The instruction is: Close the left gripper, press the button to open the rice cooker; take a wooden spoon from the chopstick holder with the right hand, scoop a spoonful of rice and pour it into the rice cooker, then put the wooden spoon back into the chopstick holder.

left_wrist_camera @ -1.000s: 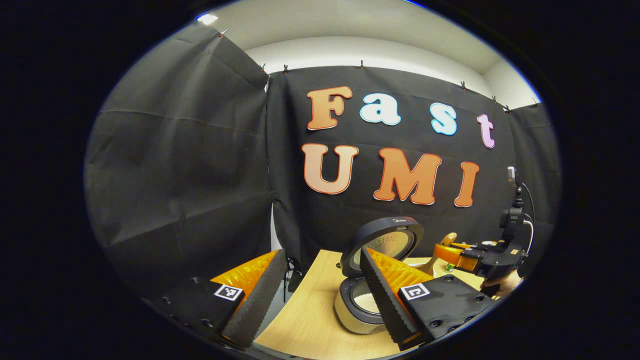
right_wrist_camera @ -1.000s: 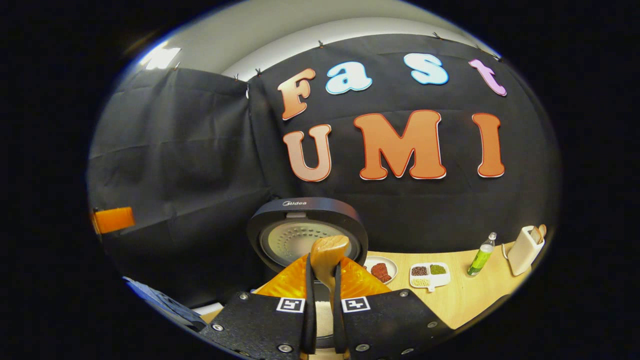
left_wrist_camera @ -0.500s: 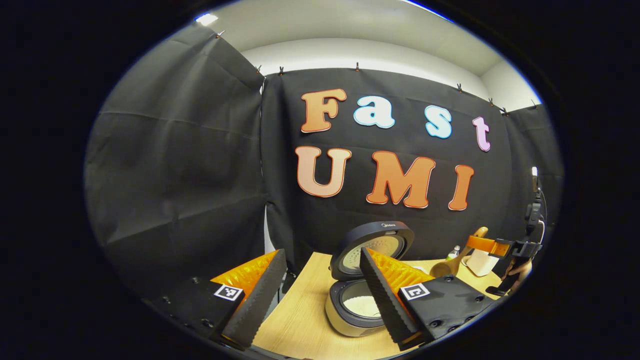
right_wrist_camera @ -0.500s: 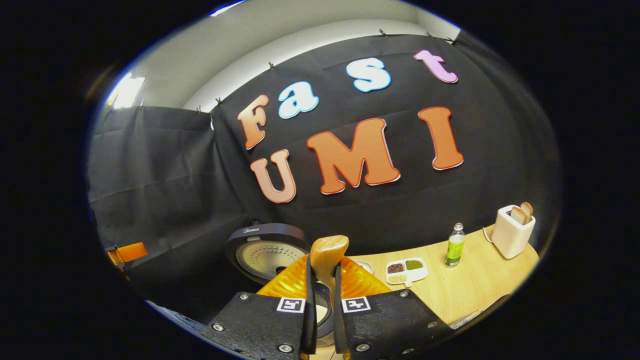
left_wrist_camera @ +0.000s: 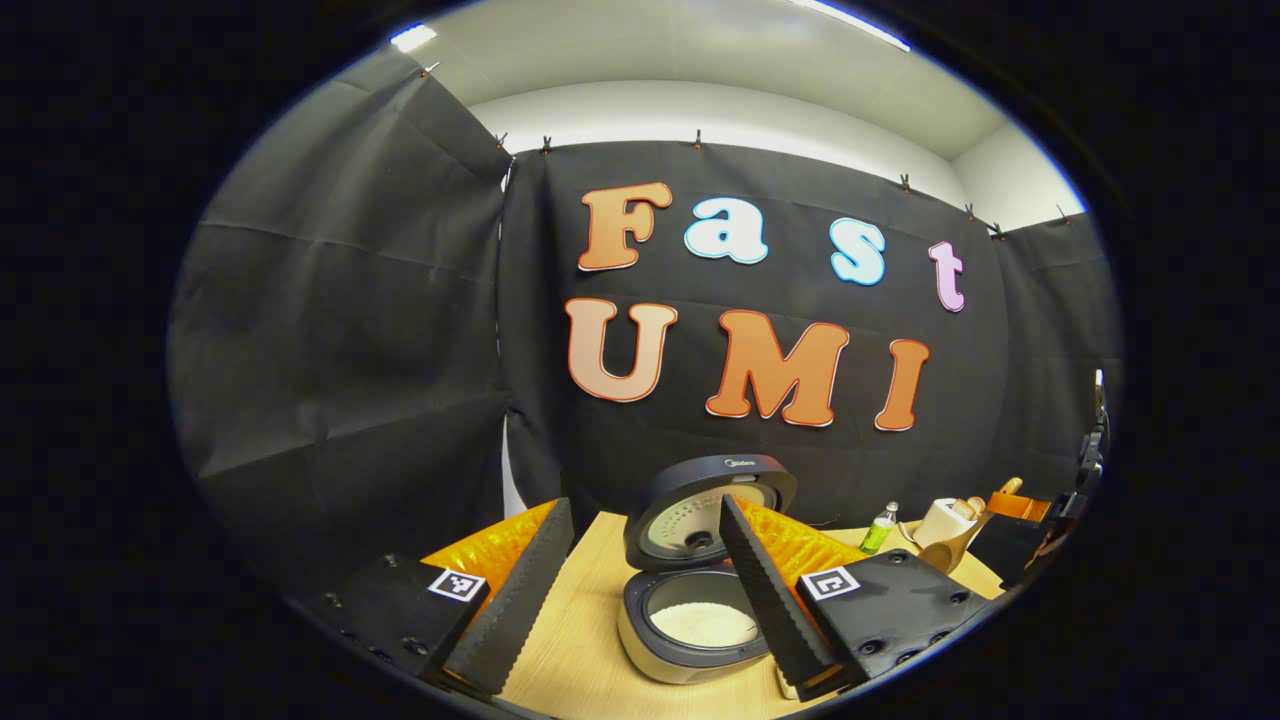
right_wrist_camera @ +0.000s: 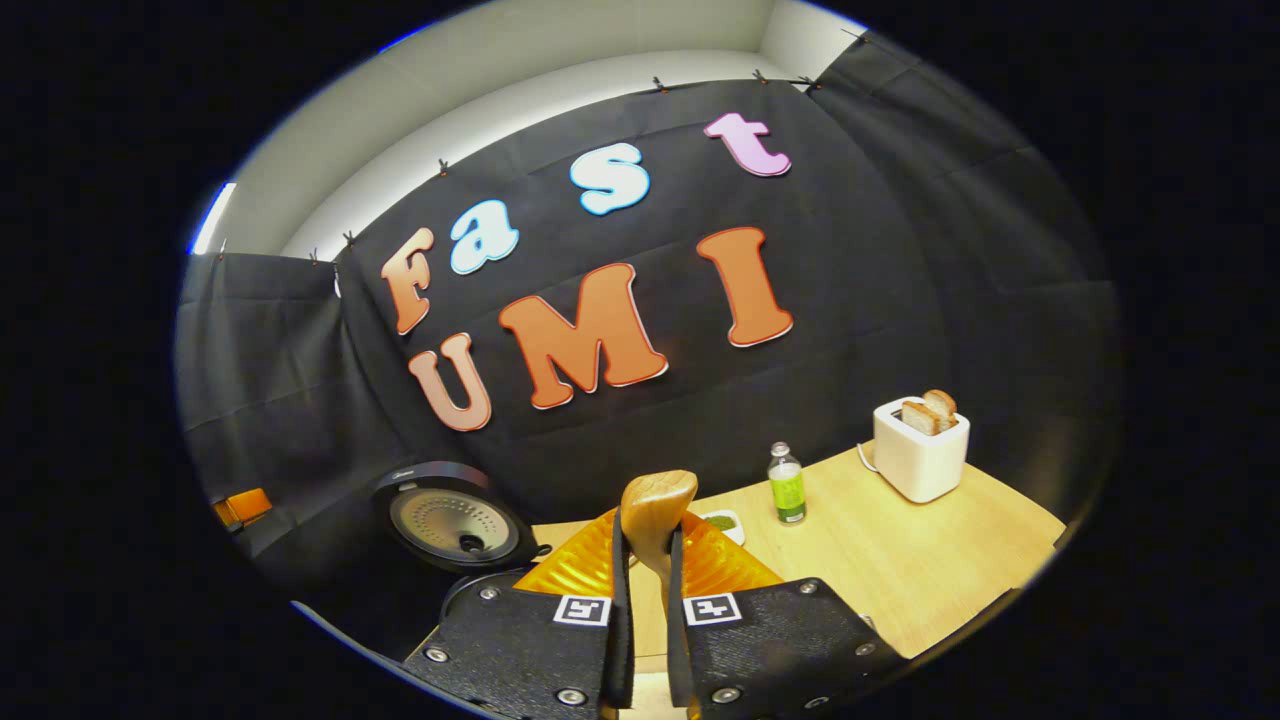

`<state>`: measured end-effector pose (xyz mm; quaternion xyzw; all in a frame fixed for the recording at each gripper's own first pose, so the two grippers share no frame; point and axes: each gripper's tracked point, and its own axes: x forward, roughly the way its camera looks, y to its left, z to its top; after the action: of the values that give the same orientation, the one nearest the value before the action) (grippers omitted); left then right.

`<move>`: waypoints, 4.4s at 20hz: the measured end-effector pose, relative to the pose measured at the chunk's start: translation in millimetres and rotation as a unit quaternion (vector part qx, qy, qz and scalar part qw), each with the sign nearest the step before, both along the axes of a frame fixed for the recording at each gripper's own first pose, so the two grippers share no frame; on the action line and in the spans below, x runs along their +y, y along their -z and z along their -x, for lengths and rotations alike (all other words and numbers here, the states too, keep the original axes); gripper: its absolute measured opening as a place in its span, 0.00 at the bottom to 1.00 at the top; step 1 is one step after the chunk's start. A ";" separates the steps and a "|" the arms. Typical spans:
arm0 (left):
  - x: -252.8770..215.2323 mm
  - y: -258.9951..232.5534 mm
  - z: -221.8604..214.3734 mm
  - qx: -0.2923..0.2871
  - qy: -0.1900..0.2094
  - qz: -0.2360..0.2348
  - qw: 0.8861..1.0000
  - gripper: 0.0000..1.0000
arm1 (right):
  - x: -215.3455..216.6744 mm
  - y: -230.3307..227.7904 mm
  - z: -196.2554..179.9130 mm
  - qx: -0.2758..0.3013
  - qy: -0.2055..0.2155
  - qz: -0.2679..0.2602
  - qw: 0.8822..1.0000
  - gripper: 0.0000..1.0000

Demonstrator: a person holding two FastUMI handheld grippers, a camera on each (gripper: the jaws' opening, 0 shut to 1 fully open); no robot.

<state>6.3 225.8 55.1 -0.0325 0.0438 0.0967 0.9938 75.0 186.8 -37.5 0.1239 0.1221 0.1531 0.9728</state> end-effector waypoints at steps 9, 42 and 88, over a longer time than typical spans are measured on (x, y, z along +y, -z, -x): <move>-32.6 -0.3 -10.2 0.000 0.010 -0.006 1.000 0.96 | -86.6 53.9 10.5 0.044 0.066 0.009 0.997 0.13; -111.6 4.8 -11.6 0.022 -0.006 -0.027 0.999 1.00 | -183.8 188.0 9.4 0.185 0.086 0.021 0.979 0.76; -112.9 154.8 -148.1 0.157 0.005 -0.001 0.988 0.98 | -137.8 -31.5 10.3 0.002 0.045 0.135 0.990 0.95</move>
<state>154.4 112.9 -99.7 -0.0153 0.1993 0.0952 0.9752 64.8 49.0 -6.0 -0.0031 0.1377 0.0913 0.9862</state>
